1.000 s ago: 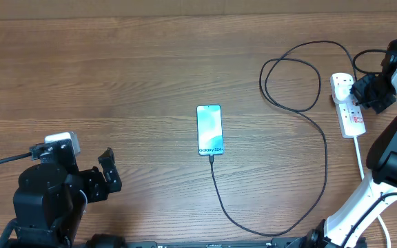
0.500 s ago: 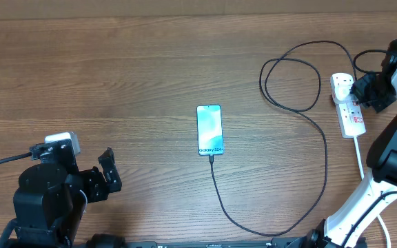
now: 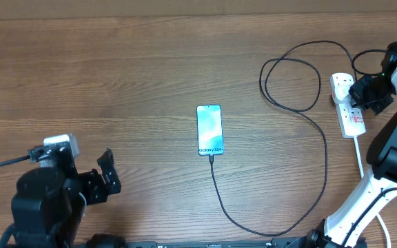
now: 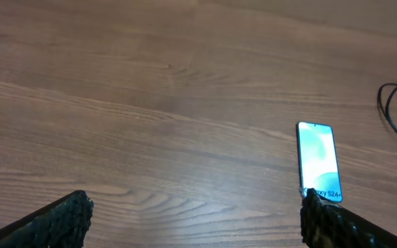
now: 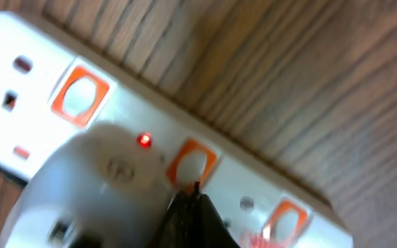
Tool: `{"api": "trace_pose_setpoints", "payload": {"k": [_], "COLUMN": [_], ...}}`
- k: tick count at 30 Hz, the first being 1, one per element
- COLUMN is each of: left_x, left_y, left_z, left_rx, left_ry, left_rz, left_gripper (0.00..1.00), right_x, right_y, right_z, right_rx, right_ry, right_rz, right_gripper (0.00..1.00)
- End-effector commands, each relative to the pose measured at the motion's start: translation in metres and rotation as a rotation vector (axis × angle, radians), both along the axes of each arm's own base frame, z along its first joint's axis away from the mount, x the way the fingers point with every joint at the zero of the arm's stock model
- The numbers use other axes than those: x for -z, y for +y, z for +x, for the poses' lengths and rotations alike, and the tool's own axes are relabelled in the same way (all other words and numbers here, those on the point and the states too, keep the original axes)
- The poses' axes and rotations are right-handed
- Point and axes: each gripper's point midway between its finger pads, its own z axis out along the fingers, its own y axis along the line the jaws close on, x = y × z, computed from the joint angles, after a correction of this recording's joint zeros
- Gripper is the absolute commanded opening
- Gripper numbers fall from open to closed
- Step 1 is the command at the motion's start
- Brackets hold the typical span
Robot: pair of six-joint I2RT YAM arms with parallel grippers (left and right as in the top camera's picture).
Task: Plug charger to phone and switch on socket
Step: 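Press the power strip's orange switch down with the right gripper, then lift the right gripper away from the power strip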
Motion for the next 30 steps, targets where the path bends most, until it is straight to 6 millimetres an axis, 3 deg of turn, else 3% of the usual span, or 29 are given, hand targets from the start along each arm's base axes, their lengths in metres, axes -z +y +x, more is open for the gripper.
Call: {"api": "trace_pose_setpoints", "payload": {"k": [1,4,6,11,13,14,16,20,22,26,30], "left_x": [-0.011,-0.018,-0.022,-0.031,-0.033,-0.035,-0.038,-0.043,-0.044,-0.045,-0.045], "left_y": [0.006,0.008,0.010,0.015,0.016,0.017,0.018,0.020,0.020,0.021,0.021], "left_z": [-0.016,-0.025,-0.032,-0.049,-0.054,-0.058,-0.065,-0.077,-0.080,-0.083,-0.084], "left_rx": [-0.023,-0.032,-0.041,-0.064,-0.070,-0.076,-0.084,-0.089,-0.089,-0.096,-0.096], "left_ry": [-0.079,-0.125,-0.159,-0.234,-0.256,-0.275,-0.304,-0.354,-0.370,-0.380,-0.384], "left_rz": [-0.010,-0.014,-0.019,-0.025,-0.026,-0.027,-0.029,-0.033,-0.034,-0.034,-0.034], "left_gripper": [1.00,0.99,1.00,1.00,1.00,0.99,1.00,1.00,1.00,1.00,0.99], "right_x": [-0.118,-0.186,-0.253,-0.389,-0.420,-0.448,-0.480,-0.517,-0.520,-0.498,-0.483], "right_y": [-0.011,-0.009,0.000,0.036,0.051,0.066,0.088,0.118,0.132,0.187,0.212], "right_z": [0.018,0.014,0.005,-0.034,-0.044,-0.054,-0.065,-0.072,-0.068,-0.043,-0.032], "right_rx": [-0.019,-0.019,-0.036,-0.095,-0.132,-0.177,-0.233,-0.344,-0.387,-0.516,-0.543], "right_ry": [-0.254,-0.400,-0.563,-0.914,-1.012,-1.109,-1.236,-1.390,-1.411,-1.369,-1.311], "right_rz": [-0.110,-0.174,-0.221,-0.301,-0.302,-0.299,-0.270,-0.240,-0.218,-0.101,-0.191], "right_gripper": [0.04,0.04,0.04,0.04,0.04,0.04,0.04,0.04,0.04,0.04,0.04]}}
